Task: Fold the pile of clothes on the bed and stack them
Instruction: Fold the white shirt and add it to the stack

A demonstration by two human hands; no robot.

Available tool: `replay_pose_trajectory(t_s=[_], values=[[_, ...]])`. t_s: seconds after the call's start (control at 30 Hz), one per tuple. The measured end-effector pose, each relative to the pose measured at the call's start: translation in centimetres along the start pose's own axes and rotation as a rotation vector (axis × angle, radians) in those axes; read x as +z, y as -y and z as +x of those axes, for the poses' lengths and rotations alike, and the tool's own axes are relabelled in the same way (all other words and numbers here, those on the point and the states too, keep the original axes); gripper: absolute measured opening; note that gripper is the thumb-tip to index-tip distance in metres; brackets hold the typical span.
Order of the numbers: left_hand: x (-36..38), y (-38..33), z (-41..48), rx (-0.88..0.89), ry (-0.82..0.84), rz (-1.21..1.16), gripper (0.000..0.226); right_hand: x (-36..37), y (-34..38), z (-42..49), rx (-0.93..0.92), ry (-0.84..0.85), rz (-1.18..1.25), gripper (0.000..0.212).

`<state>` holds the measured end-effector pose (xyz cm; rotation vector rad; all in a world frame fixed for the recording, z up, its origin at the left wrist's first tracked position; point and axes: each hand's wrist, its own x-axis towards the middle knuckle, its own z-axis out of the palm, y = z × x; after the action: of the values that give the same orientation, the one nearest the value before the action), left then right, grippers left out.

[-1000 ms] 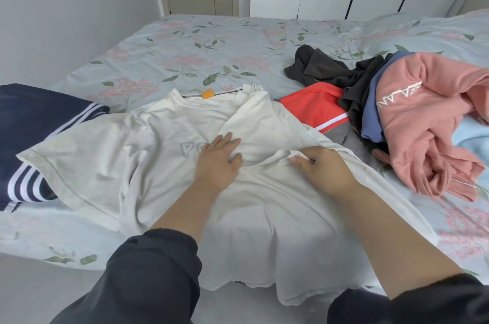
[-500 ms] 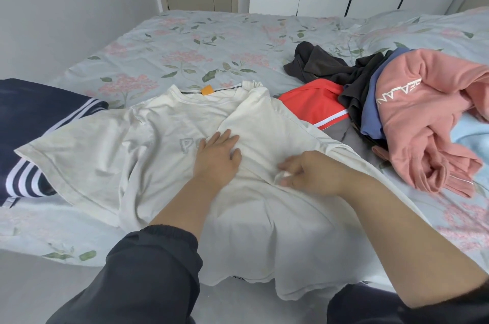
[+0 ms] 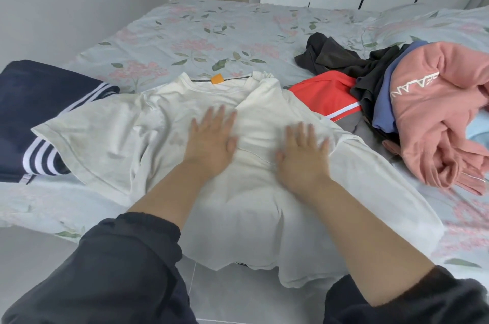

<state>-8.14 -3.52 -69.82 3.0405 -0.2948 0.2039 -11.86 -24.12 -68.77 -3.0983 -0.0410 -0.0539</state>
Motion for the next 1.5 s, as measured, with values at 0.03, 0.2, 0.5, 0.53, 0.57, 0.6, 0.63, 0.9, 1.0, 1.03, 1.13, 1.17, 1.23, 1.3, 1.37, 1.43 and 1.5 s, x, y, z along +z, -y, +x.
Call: replay_pose_trajectory(t_s=[0.03, 0.2, 0.5, 0.53, 0.57, 0.6, 0.63, 0.9, 1.0, 1.03, 1.13, 1.17, 1.23, 1.3, 1.37, 1.43, 1.5], values=[[0.2, -0.1, -0.5, 0.093, 0.041, -0.012, 0.057, 0.5, 0.8, -0.3, -0.119, 0.021, 0.018, 0.060], [0.0, 1.5, -2.7, 0.058, 0.205, 0.013, 0.057, 0.6, 0.3, 0.4, -0.028, 0.194, 0.007, 0.066], [-3.5, 6.1, -8.4, 0.106, -0.108, 0.018, 0.034, 0.7, 5.7, -2.1, -0.261, 0.210, 0.107, 0.073], [-4.1, 6.7, -8.8, -0.021, -0.144, -0.011, 0.032, 0.9, 6.4, -2.3, -0.265, 0.195, 0.109, 0.071], [-4.8, 7.4, -9.3, -0.171, -0.169, -0.068, 0.032, 1.0, 7.0, -2.4, -0.272, 0.184, 0.107, 0.069], [-5.5, 8.1, -9.8, -0.310, -0.194, -0.149, 0.034, 1.2, 7.5, -2.6, -0.284, 0.175, 0.102, 0.068], [-6.0, 9.0, -10.4, -0.424, -0.218, -0.224, 0.035, 1.4, 8.2, -2.6, -0.299, 0.165, 0.100, 0.068], [-7.3, 14.8, -13.2, -0.990, -0.202, -0.838, 0.025, 3.0, 12.4, -2.8, -0.360, 0.059, 0.094, 0.067], [-7.2, 14.6, -12.9, -1.098, -0.243, -0.984, 0.009, 3.2, 12.6, -2.6, -0.323, 0.051, 0.113, 0.070], [-6.9, 14.5, -12.6, -1.111, -0.258, -1.028, 0.009, 3.1, 12.6, -2.6, -0.319, 0.049, 0.115, 0.070], [-6.1, 14.2, -11.8, -1.132, -0.273, -1.145, 0.011, 3.0, 12.5, -2.7, -0.314, 0.040, 0.126, 0.070], [-6.0, 14.0, -11.7, -1.138, -0.266, -1.187, 0.007, 2.9, 12.5, -2.8, -0.314, 0.038, 0.136, 0.070], [-5.6, 14.0, -11.3, -1.104, -0.310, -1.159, 0.023, 2.6, 12.4, -2.8, -0.321, 0.040, 0.162, 0.070], [-6.0, 13.5, -10.8, -1.014, -0.413, -1.016, 0.033, 2.2, 12.2, -2.8, -0.353, 0.058, 0.201, 0.068], [-7.4, 12.7, -10.1, -0.925, -0.547, -0.969, 0.033, 1.5, 11.7, -2.5, -0.391, 0.081, 0.309, 0.064], [-9.2, 12.2, -8.9, -0.842, -0.651, -1.003, 0.031, 0.7, 11.0, -2.2, -0.365, 0.064, 0.517, 0.060], [-10.9, 11.5, -7.5, -0.738, -0.690, -1.040, 0.030, -0.1, 10.1, -1.9, -0.295, 0.019, 0.715, 0.056]])
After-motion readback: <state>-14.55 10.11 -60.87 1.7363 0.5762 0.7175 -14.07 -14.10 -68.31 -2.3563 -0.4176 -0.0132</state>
